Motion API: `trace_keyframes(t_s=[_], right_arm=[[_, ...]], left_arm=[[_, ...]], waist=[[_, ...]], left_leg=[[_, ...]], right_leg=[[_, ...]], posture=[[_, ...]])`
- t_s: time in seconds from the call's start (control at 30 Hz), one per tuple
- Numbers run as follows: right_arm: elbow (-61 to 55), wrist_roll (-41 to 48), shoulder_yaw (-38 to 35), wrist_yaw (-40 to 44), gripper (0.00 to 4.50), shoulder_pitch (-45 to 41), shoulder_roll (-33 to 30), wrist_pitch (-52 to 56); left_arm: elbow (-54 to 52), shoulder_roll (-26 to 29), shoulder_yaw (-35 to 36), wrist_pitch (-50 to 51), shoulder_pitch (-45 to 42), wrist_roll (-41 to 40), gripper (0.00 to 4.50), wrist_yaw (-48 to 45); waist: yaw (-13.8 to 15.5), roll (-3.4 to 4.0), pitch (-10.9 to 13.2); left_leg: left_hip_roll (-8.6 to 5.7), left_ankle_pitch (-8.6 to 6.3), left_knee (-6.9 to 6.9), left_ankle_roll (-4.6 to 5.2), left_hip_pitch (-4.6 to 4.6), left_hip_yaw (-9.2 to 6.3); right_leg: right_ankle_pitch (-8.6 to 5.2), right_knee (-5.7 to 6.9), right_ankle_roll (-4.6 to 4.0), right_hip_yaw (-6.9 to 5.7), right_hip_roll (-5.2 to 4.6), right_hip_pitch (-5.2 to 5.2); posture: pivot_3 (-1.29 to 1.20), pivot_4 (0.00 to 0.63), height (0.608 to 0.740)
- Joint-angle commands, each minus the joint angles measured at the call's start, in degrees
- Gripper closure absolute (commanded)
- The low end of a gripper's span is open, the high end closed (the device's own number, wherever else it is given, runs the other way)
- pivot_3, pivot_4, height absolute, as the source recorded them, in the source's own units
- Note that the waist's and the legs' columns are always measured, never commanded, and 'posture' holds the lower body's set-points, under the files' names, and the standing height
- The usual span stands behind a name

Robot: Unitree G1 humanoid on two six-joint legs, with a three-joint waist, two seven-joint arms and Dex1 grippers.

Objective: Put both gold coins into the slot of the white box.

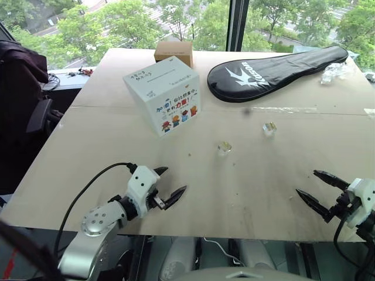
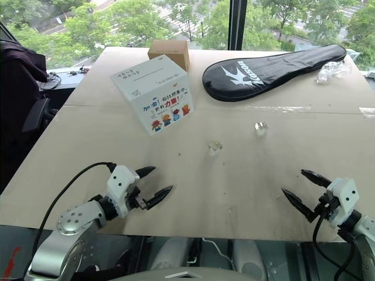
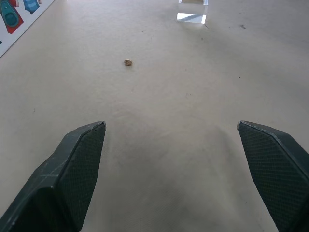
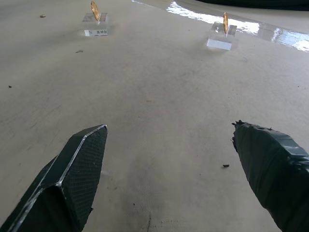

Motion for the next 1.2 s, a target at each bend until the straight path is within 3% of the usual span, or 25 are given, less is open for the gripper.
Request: trace_keyframes(t_s=[0.03, 0.7, 0.97, 1.2], right_arm=[[-0.4, 0.0, -1.1, 0.2, 0.00, -0.4, -0.2, -1.6], [-0.4, -2.3, 1.9, -3.3, 0.00, -4.4, 1.4, -0.9], [-0.4, -16.3, 11.8, -27.5, 0.00, -28.8, 6.7, 16.9], [12.6, -18.4, 15.4, -32.2, 0.00, -42.3, 12.6, 19.9]], left_arm=[[1.9, -0.1, 0.5, -3.3, -0.4, 0.8, 0.03, -0.7], [4.1, 0.3, 2.5, -7.3, -1.2, 0.6, 0.03, -2.3], [-3.7, 2.2, 3.4, 5.3, -15.6, -10.7, 0.03, -3.1], [-8.7, 8.0, 3.5, 13.1, -19.8, -17.9, 0.03, -6.5]], waist=[[0.0, 0.00, 0.0], [0.0, 0.01, 0.0], [-0.2, 0.02, 0.0], [-0.1, -0.02, 0.0]], left_leg=[[0.00, 0.00, 0.00, 0.00, 0.00, 0.00], [0.00, 0.00, 0.00, 0.00, 0.00, 0.00], [0.09, 0.04, 0.16, -0.05, 0.03, 0.16], [0.07, 0.17, 0.00, -0.31, -0.13, 0.18]], right_leg=[[0.00, 0.00, 0.00, 0.00, 0.00, 0.00], [0.00, 0.01, -0.01, 0.00, -0.01, 0.00], [0.11, 0.16, -0.04, -0.32, -0.15, -0.07], [0.15, 0.02, 0.16, -0.42, -0.12, -0.18]], posture=[[0.00, 0.150, 0.740], [0.00, 0.150, 0.740], [0.00, 0.150, 0.740], [0.00, 0.150, 0.740]])
